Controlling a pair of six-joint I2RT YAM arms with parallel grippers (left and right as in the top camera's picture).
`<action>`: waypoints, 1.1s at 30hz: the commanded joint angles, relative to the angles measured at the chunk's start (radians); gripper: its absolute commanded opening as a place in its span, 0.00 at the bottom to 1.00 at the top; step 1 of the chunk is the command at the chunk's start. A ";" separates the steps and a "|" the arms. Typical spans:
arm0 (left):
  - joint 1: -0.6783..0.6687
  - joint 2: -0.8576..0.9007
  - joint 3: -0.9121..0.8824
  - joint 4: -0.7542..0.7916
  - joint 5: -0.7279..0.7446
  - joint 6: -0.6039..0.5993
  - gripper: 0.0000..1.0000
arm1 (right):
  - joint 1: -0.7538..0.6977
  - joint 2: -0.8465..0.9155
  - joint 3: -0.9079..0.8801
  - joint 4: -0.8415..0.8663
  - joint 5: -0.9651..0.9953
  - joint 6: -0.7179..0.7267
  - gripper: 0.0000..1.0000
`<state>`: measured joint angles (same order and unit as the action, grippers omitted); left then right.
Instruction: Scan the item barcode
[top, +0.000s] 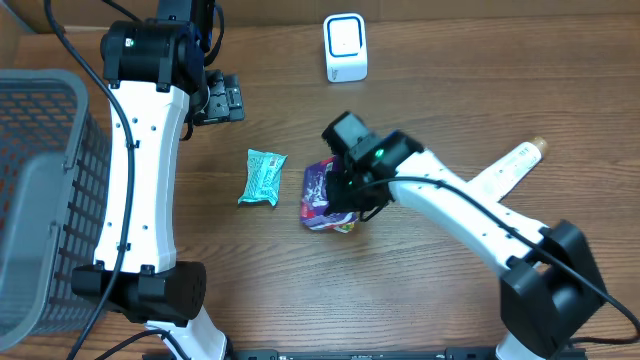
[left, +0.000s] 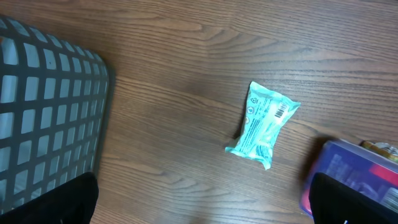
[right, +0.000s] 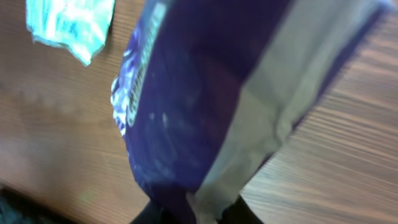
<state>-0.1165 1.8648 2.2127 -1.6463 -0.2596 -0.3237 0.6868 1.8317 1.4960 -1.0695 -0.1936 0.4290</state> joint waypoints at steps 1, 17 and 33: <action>0.000 0.009 -0.004 0.001 -0.013 -0.017 1.00 | -0.035 -0.070 0.157 -0.110 -0.001 -0.341 0.16; 0.000 0.009 -0.004 0.001 -0.013 -0.017 1.00 | -0.273 -0.023 0.225 -0.381 -0.100 -1.237 0.06; 0.000 0.009 -0.004 0.001 -0.013 -0.017 1.00 | -0.447 0.132 0.216 -0.340 -0.097 -1.523 0.27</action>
<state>-0.1165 1.8648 2.2127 -1.6463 -0.2596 -0.3233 0.2520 1.9224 1.7042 -1.4307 -0.2733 -1.0142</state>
